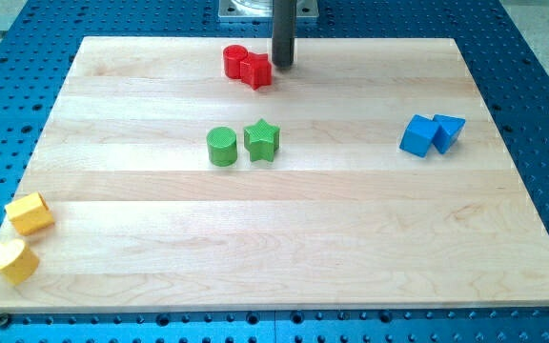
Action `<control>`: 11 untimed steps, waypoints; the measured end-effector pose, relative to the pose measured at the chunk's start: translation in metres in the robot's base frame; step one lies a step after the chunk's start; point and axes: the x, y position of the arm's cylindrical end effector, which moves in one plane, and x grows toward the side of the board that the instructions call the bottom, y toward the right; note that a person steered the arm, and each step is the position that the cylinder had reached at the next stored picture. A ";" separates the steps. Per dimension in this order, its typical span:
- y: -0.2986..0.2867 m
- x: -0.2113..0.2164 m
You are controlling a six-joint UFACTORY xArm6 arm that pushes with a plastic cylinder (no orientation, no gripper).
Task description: Place the red blocks parallel to each other
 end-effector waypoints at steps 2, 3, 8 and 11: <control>-0.099 0.046; -0.133 0.052; 0.001 0.064; 0.060 0.222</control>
